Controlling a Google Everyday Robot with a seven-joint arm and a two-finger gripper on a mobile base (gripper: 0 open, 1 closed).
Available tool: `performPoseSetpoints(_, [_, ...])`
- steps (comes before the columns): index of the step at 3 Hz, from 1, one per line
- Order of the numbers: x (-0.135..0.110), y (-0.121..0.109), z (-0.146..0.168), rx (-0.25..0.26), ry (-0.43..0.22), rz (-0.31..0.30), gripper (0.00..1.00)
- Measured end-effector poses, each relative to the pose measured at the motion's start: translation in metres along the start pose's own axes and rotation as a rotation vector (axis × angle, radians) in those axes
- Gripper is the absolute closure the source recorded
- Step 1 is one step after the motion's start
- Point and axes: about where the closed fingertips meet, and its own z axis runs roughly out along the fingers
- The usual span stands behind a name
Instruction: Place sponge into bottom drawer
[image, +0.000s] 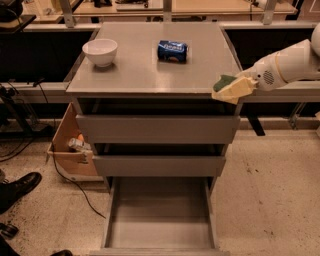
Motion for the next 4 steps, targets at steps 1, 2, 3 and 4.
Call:
performPoseSetpoints(1, [0.017,0.014,-0.011,-0.005,0.006,-0.021,1.0])
performPoseSetpoints(2, [0.058,0.044,-0.032,-0.013,0.031,-0.059,1.0])
performPoseSetpoints(3, [0.098,0.056,-0.02,-0.033,0.057,-0.097,1.0])
performPoseSetpoints(4, [0.141,0.054,0.012,-0.062,0.094,-0.113,1.0])
